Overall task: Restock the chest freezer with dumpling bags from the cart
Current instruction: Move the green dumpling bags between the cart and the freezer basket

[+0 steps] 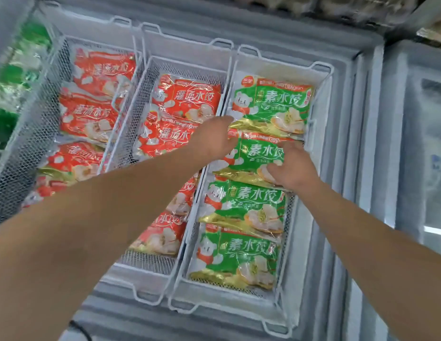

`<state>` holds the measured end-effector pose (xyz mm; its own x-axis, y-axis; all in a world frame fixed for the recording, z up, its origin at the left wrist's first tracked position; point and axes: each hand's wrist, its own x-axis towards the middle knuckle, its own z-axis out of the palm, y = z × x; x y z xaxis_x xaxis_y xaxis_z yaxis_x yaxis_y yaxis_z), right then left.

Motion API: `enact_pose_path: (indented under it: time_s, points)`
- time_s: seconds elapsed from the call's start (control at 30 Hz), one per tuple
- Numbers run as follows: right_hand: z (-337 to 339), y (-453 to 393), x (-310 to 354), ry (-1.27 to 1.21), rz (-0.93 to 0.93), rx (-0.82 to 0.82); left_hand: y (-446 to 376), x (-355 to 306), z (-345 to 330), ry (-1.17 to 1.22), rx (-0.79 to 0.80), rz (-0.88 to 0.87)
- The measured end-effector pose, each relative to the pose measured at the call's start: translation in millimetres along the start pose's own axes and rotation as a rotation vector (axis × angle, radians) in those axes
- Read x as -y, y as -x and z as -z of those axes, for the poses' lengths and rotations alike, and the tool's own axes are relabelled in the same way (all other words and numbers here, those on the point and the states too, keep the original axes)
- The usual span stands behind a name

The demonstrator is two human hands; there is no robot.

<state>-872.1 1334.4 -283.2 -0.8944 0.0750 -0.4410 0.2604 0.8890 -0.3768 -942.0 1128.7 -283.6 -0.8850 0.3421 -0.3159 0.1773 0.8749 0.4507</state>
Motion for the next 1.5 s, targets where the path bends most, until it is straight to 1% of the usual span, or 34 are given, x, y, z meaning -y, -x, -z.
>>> enact_pose_path:
  time_s: [0.1, 0.23, 0.33, 0.43, 0.53, 0.63, 0.83, 0.93, 1.1, 1.23, 1.3, 1.37, 1.5]
  points:
    - [-3.8, 35.2, 5.2, 0.032, 0.053, 0.026, 45.5, -0.2, 0.0, 0.007, -0.023, 0.079]
    - [-10.2, 83.5, 10.1, 0.095, 0.162, 0.039, 120.8, -8.9, -4.2, 0.008, -0.098, 0.167]
    - [-16.4, 118.2, 16.3, 0.134, 0.228, 0.059, 172.7, -10.1, -13.9, 0.049, -0.147, 0.275]
    - [-26.8, 155.5, 23.5, 0.174, 0.308, 0.074, 227.5, -15.8, -25.1, 0.082, -0.182, 0.342]
    - [-43.2, 197.6, 38.7, 0.201, 0.389, 0.114, 289.5, -16.1, -37.6, 0.133, -0.235, 0.41]
    - [-63.0, 231.8, 61.6, 0.219, 0.48, 0.152, 344.6, -6.1, -50.0, 0.175, -0.293, 0.513]
    - [-125.0, 305.5, 131.9, 0.28, 0.719, 0.236, 477.4, 32.3, -73.0, 0.249, -0.385, 0.761]
    - [-164.4, 347.6, 166.9, 0.32, 0.823, 0.281, 546.5, 58.7, -92.4, 0.29, -0.464, 0.864]
    - [-235.1, 418.1, 210.7, 0.376, 0.935, 0.327, 652.2, 96.1, -126.3, 0.415, -0.526, 1.03]
    - [-301.7, 480.1, 242.6, 0.431, 0.979, 0.406, 745.6, 136.3, -165.2, 0.485, -0.507, 1.129]
    - [-331.5, 498.5, 250.2, 0.46, 0.972, 0.458, 779.4, 151.5, -185.3, 0.524, -0.517, 1.159]
    - [-359.9, 510.2, 254.1, 0.49, 0.936, 0.501, 806.9, 165.0, -204.8, 0.566, -0.51, 1.184]
    - [-397.8, 514.2, 252.6, 0.544, 0.87, 0.565, 833.7, 180.6, -235.1, 0.647, -0.504, 1.203]
